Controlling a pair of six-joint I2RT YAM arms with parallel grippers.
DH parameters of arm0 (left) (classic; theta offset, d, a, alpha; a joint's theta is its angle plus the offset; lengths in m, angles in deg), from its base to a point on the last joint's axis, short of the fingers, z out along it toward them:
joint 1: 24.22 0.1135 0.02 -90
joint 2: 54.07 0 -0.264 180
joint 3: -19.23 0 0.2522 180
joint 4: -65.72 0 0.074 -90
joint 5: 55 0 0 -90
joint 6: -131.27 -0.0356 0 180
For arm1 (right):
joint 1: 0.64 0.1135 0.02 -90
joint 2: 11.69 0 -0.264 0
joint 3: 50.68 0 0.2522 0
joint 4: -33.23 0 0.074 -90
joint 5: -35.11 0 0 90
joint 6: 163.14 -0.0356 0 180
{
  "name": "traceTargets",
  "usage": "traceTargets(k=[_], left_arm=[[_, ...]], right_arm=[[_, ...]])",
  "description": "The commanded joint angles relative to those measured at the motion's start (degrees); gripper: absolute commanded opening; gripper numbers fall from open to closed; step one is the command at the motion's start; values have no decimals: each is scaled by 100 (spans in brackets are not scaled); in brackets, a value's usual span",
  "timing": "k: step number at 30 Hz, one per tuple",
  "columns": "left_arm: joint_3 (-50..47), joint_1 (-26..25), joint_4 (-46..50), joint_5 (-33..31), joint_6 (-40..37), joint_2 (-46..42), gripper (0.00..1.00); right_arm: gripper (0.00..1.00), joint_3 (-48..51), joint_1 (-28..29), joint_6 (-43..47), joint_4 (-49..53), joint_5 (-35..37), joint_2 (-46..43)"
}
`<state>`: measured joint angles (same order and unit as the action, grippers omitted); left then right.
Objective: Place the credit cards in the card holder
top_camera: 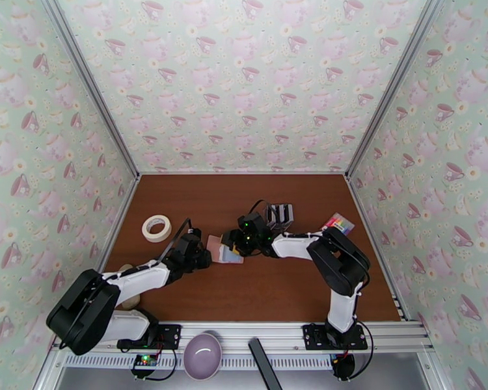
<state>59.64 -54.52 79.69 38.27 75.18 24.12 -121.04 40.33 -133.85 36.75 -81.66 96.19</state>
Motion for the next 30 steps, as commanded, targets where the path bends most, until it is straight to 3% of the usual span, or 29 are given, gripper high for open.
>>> traceTargets(k=[1,6,12,17,22,30], left_arm=[[81,-46,316,-102,87,235,27],[402,-57,747,-250,29,738,37],[774,-188,1305,-669,-183,1018,39],[1199,-449,1970,-1221,-455,1162,32],[1557,-780,2374,-1682,-457,1420,31],[1678,-965,2426,-1631,-450,1949,19]], right_arm=[[62,33,-115,195,88,99,-41],[62,-24,-208,292,94,-13,100],[62,-76,-265,358,101,-39,236],[62,-96,-313,377,75,-75,308],[62,-108,-356,376,66,-119,307],[62,-152,-401,413,66,-195,363]])
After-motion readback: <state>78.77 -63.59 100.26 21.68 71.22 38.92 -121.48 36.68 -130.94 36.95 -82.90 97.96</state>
